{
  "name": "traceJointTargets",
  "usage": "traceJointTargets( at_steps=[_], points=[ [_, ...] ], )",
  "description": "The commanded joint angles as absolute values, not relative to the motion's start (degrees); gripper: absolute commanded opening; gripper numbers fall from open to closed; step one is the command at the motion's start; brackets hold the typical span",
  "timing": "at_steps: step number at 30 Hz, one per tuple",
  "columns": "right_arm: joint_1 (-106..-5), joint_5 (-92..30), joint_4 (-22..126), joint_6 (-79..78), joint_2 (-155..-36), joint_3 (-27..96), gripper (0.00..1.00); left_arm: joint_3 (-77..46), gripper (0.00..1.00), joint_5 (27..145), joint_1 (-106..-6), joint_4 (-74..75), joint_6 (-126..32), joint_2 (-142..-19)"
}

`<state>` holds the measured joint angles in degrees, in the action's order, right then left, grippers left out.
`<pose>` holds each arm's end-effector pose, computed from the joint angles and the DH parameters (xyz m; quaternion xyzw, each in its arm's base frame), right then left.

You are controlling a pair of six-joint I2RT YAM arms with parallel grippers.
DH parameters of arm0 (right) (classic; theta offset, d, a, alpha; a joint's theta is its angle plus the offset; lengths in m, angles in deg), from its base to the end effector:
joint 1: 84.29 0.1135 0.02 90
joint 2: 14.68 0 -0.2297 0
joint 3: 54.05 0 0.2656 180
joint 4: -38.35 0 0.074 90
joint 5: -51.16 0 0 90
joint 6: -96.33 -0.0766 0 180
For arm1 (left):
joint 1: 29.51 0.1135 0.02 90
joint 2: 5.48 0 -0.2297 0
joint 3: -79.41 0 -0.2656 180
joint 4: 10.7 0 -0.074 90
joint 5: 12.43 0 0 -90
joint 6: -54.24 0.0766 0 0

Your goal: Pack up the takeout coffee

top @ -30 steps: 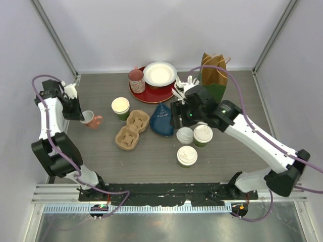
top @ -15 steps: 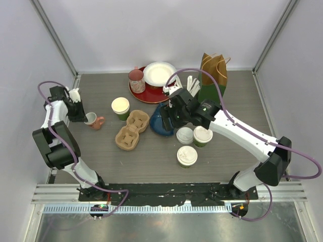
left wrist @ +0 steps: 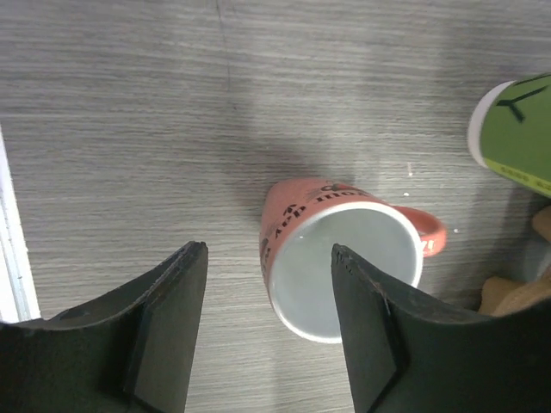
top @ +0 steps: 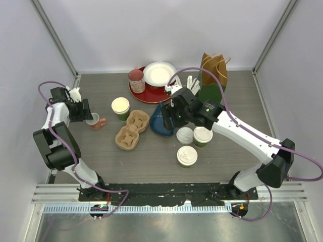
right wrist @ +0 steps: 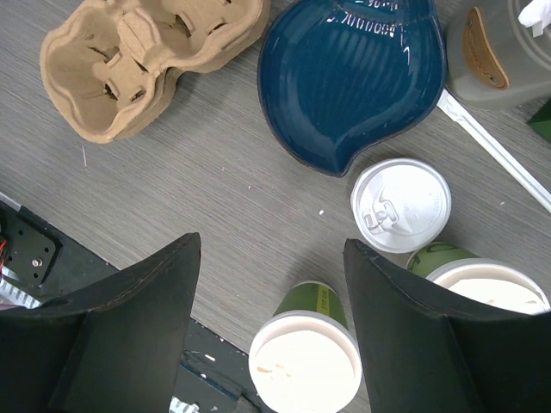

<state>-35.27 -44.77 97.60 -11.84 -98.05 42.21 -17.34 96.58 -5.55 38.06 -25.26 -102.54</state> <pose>0.2395 0.2636 0.2922 -0.2281 0.8988 0.1654 0.3358 0.3515 0.1289 0.1481 -0.0734 0.9561 -0.0840 0.2709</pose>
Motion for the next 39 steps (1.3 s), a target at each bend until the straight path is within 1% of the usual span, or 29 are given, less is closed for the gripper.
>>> traceJointTargets(
  at_steps=[1, 6, 8, 9, 10, 12, 13, 14, 16, 17, 18, 19, 20, 21, 22, 23, 24, 27, 29, 32, 34, 36, 39],
  points=[
    [-34.9, -45.3, 95.2, -12.6, -95.6, 42.2, 0.73, -11.9, 0.65, 101.6, -5.9, 38.1, -24.9, -95.6],
    [-35.0, -46.5, 95.3, -13.4, -93.8, 42.5, 0.74, -5.3, 0.67, 103.9, -7.0, 42.9, -24.4, -92.0],
    [-35.2, -48.6, 96.2, -14.0, -92.5, 43.0, 0.75, -3.7, 0.66, 105.3, -10.7, 45.5, -21.4, -89.7],
    [-36.7, -48.9, 97.7, -14.5, -92.0, 43.3, 0.76, -2.5, 0.65, 106.6, -13.1, 49.6, -18.8, -88.6],
    [-37.8, -49.2, 98.5, -15.0, -91.6, 44.1, 0.76, -2.1, 0.63, 107.3, -19.2, 51.6, -16.4, -86.6],
    [-40.9, -49.1, 100.5, -16.3, -89.9, 44.4, 0.76, -2.9, 0.63, 110.5, -25.4, 57.2, -9.8, -84.4],
    [-44.1, -48.9, 100.9, -16.6, -89.3, 44.4, 0.75, -3.5, 0.63, 115.0, -32.2, 59.0, -8.3, -82.8],
    [-45.9, -48.2, 101.1, -16.7, -88.3, 44.3, 0.75, -4.4, 0.63, 116.2, -35.1, 60.4, -6.3, -82.2],
    [-50.2, -47.5, 101.7, -16.5, -85.8, 43.8, 0.75, -6.9, 0.63, 116.9, -41.9, 65.3, 1.2, -81.6],
    [-51.1, -47.2, 101.8, -15.9, -85.2, 43.7, 0.76, -7.7, 0.63, 116.8, -48.1, 66.9, 5.3, -81.1],
    [-51.8, -46.9, 102.3, -15.6, -84.6, 43.6, 0.76, -10.2, 0.63, 116.3, -50.7, 67.6, 11.6, -80.7],
    [-52.7, -46.8, 102.5, -15.3, -83.4, 43.1, 0.76, -11.8, 0.63, 114.6, -53.0, 64.8, 12.5, -80.4],
    [-52.9, -46.7, 102.4, -15.2, -82.9, 42.8, 0.76, -13.2, 0.64, 113.2, -57.9, 61.8, 12.5, -80.3],
    [-53.1, -46.7, 102.4, -15.3, -82.3, 42.3, 0.76, -15.7, 0.64, 112.2, -60.0, 59.1, 12.3, -80.5],
    [-53.1, -46.5, 102.2, -15.3, -81.1, 41.4, 0.76, -16.8, 0.63, 111.4, -62.1, 56.4, 11.3, -81.0],
    [-53.2, -46.3, 102.2, -15.2, -80.4, 40.8, 0.76, -18.0, 0.61, 110.6, -63.7, 49.3, 10.5, -81.7],
    [-53.2, -46.0, 102.1, -15.5, -79.7, 40.3, 0.76, -21.3, 0.58, 110.4, -66.6, 45.7, 9.7, -82.6],
    [-53.2, -46.1, 103.1, -16.2, -77.2, 39.4, 0.76, -28.0, 0.56, 109.2, -70.2, 34.4, 14.2, -84.4],
    [-53.2, -45.7, 103.5, -16.6, -75.2, 38.9, 0.76, -29.1, 0.58, 108.4, -70.4, 31.5, 17.6, -86.5],
    [-53.2, -46.7, 104.4, -17.2, -72.9, 37.9, 0.76, -25.8, 0.61, 106.1, -70.4, 30.5, 20.0, -94.2],
    [-53.2, -46.9, 104.8, -17.5, -72.1, 37.1, 0.76, -23.9, 0.61, 103.5, -70.4, 28.8, 20.7, -98.3],
    [-53.2, -46.8, 105.2, -17.9, -71.2, 36.9, 0.76, -23.5, 0.58, 103.1, -70.4, 29.2, 24.5, -99.7],
    [-53.3, -45.9, 105.5, -18.3, -70.5, 36.6, 0.76, -23.3, 0.57, 102.5, -70.5, 31.3, 27.8, -101.5]
  ],
)
